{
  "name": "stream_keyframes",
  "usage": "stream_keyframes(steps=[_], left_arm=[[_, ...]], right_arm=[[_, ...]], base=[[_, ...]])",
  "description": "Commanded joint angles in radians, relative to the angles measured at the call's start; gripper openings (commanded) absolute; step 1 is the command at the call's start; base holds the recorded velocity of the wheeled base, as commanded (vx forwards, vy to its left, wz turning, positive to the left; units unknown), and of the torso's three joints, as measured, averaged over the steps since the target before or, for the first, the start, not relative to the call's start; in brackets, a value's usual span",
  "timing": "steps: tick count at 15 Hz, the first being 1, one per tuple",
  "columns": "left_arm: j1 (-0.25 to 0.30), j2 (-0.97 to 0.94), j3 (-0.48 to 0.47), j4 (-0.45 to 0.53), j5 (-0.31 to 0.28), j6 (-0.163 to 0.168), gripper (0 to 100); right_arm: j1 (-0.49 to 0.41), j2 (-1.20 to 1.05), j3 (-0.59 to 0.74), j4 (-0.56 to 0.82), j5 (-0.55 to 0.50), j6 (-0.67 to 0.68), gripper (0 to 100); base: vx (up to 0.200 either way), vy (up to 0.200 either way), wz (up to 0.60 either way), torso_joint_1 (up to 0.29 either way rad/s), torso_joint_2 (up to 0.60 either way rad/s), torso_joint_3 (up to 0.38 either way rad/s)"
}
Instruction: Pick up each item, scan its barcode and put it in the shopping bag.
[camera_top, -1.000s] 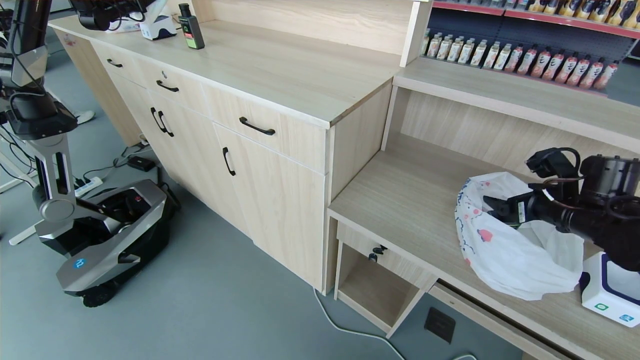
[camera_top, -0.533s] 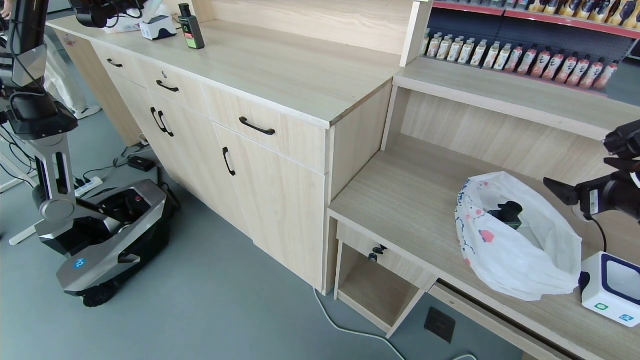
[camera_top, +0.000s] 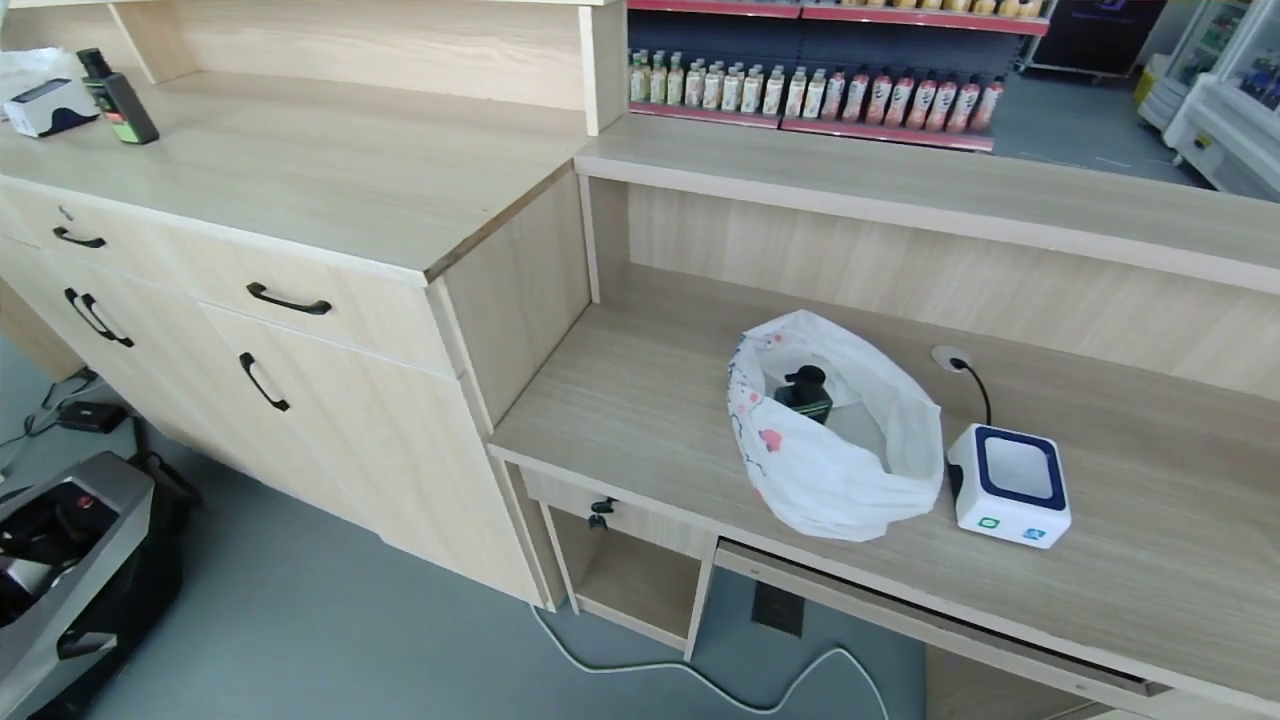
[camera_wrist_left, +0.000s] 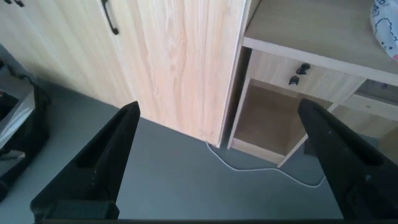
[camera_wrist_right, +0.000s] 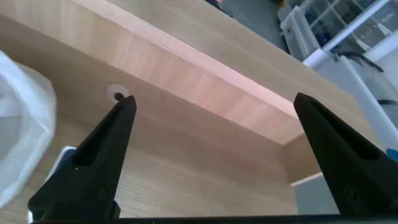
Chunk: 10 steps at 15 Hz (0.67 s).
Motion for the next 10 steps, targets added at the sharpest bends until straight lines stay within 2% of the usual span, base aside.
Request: stream_keyframes(steps=[1,2,3,7,10], left_arm=[[0.0,0.0,0.0,0.0,0.0,-0.001,100],[0.0,0.0,0.0,0.0,0.0,-0.001,100],[0.0,0.0,0.0,0.0,0.0,-0.001,100],[0.0,0.0,0.0,0.0,0.0,-0.001,100],[0.0,0.0,0.0,0.0,0.0,-0.001,100]], right_arm=[[-0.1,0.021,0.018,0.021,-0.045,0.0,100],[-0.146,0.077,0.021,0.053,-0.1,-0.002,100],[-0.164,0.119,0.021,0.053,-0.113,-0.002,100],[-0.195,0.229,-0.003,-0.033,-0.105,0.006,100],[-0.212,0.303,0.004,-0.036,-0.042,0.018,100]], base=[[0.0,0.0,-0.6,-0.002,0.0,0.002],[0.0,0.0,-0.6,-0.002,0.0,0.002],[0.0,0.0,-0.6,0.012,0.0,0.002],[0.0,0.0,-0.6,0.002,0.0,0.006],[0.0,0.0,0.0,0.0,0.0,0.0]])
